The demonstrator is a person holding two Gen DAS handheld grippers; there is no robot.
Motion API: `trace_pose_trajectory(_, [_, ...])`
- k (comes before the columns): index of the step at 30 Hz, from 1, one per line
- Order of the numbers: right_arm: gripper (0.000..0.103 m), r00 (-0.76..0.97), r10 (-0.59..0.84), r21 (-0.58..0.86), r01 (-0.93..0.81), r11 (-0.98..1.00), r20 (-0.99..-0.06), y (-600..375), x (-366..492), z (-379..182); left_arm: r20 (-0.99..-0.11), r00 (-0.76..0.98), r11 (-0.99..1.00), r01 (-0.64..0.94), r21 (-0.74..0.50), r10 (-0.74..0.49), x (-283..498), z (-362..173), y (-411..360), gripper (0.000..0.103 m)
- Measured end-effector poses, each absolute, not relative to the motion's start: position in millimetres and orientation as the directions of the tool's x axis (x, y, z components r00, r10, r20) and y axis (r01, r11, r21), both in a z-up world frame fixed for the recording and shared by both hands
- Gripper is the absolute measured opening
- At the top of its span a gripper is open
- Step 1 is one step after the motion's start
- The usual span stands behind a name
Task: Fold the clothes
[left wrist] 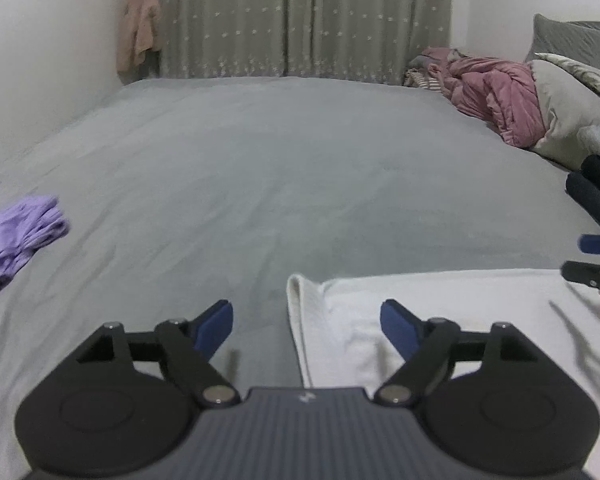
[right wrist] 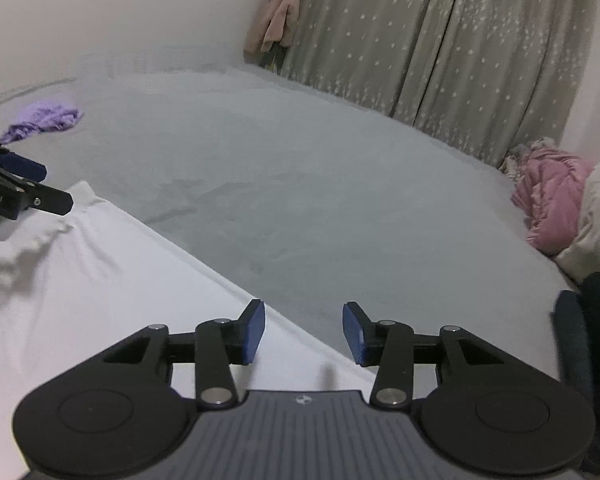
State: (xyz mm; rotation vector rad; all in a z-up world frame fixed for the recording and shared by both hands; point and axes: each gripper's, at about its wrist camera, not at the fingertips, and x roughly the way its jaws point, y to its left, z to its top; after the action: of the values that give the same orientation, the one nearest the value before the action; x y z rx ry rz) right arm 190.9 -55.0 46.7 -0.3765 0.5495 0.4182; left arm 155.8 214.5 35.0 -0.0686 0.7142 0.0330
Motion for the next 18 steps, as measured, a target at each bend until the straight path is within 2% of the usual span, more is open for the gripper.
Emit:
trace_pose_trajectory(9, [0.046, 0.798, 0.296, -0.261, -0.482, 0.836, -0.525, -76, 100, 61, -0.683, 0.731, 0.996, -0.070, -0.058, 0.012, 90, 41, 198, 0.089])
trace_pose_trajectory(18, [0.047, 0.800, 0.324, -0.288, -0.510, 0.811, -0.505, -84, 13, 55, -0.707, 0.707, 0.978, -0.157, -0.140, 0.012, 32, 42, 216, 0.089])
